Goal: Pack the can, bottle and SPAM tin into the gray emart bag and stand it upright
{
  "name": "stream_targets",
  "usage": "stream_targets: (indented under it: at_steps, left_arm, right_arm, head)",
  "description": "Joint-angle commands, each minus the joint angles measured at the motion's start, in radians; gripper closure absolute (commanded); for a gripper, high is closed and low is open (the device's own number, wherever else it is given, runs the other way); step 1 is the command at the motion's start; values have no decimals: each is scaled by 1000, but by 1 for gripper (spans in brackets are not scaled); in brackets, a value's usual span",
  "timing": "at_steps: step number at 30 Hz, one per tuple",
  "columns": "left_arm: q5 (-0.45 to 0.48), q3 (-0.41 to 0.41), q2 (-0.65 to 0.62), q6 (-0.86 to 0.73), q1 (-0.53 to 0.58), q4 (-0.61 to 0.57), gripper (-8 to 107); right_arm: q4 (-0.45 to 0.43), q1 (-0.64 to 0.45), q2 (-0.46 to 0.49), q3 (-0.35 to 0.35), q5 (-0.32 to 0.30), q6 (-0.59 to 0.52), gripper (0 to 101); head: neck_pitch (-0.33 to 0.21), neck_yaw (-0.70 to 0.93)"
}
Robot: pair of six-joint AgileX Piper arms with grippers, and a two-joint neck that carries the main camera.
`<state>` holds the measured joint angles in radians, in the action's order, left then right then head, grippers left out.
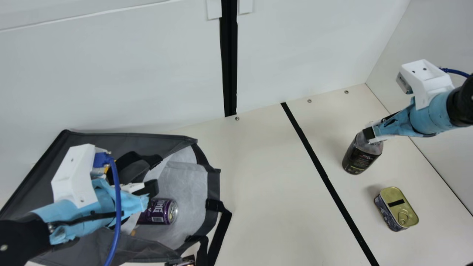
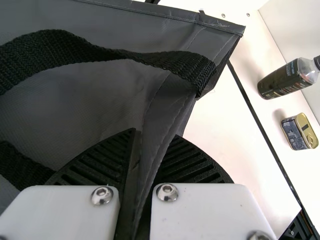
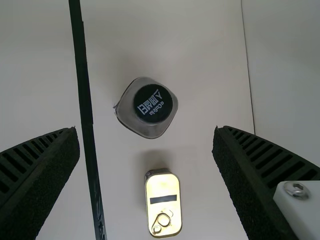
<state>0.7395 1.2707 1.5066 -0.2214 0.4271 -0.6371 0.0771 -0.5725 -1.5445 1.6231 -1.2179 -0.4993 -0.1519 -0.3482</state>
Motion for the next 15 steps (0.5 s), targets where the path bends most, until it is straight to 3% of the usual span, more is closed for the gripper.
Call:
stream_targets:
  at_steps: [1,15]
  left_arm:
    - [0,0,0,0,0,0,107]
    - [0,0,0,0,0,0,107]
  right_arm:
    - [-1,2,-18,2,2,1,6]
    - [-5,11,-130,8,30,-4,6]
  head:
    - [-23,-1]
    - [-23,-1]
